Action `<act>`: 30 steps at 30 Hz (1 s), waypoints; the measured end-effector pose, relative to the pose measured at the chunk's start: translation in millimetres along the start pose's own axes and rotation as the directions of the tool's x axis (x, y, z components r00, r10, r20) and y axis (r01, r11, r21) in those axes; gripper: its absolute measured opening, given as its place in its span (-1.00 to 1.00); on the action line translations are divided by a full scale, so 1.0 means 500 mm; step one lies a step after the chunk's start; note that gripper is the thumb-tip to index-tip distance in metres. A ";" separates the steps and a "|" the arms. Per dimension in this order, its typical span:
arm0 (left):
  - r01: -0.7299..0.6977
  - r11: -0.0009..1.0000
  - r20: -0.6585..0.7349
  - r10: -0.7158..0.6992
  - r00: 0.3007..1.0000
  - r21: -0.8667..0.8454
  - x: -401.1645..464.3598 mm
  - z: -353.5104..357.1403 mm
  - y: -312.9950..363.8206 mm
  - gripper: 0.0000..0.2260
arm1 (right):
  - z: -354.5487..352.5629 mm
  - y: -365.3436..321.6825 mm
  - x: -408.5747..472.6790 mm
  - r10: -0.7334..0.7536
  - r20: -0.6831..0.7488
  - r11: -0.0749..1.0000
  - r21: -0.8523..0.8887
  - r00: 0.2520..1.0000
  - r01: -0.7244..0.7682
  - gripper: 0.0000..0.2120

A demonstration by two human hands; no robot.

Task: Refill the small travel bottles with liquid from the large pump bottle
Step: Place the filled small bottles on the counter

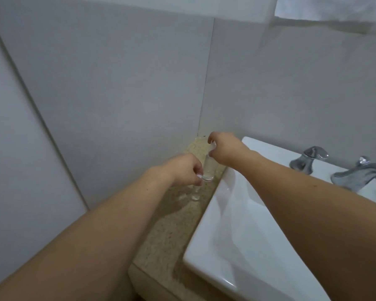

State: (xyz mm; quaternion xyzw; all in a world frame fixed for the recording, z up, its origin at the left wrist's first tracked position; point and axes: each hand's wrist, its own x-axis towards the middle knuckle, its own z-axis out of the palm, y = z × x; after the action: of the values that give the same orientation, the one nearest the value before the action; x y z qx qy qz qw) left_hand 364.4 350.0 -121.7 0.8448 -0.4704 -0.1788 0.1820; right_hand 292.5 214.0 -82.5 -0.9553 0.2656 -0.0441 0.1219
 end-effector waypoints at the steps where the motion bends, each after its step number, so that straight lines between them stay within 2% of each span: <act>1: 0.001 1.000 -0.011 0.000 1.000 0.011 0.000 0.001 0.000 -0.92 | -0.001 0.003 -0.003 0.007 -0.006 1.000 0.006 1.000 -0.007 -0.63; 8: 0.012 0.999 -0.078 -0.009 0.997 0.035 -0.014 -0.040 0.020 -0.89 | -0.043 0.015 -0.035 0.020 -0.118 0.999 0.052 0.993 -0.014 -0.66; 15: -0.016 0.997 -0.158 0.028 0.987 0.078 -0.054 -0.120 0.101 -0.92 | -0.159 0.020 -0.103 -0.001 -0.211 1.000 -0.006 0.978 -0.001 -0.65; 20: -0.087 0.989 -0.207 0.110 0.972 0.116 -0.088 -0.153 0.221 -0.97 | -0.257 0.067 -0.198 0.026 -0.278 0.998 -0.053 0.960 -0.042 -0.65; 26: -0.220 0.974 -0.207 0.228 0.951 0.063 -0.114 -0.140 0.397 -0.99 | -0.366 0.160 -0.332 0.116 -0.319 0.985 -0.086 0.941 -0.150 -0.65; 30: -0.301 0.953 -0.181 0.304 0.935 0.048 -0.125 -0.111 0.521 -0.89 | -0.428 0.239 -0.420 0.186 -0.333 0.972 -0.074 0.924 -0.222 -0.64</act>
State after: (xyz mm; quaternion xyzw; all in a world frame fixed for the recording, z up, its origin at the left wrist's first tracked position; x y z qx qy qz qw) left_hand 169.8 283.6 58.7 0.7771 -0.5772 -0.0643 0.2425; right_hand 21.6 178.9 89.4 -0.9073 0.3823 -0.1727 0.0277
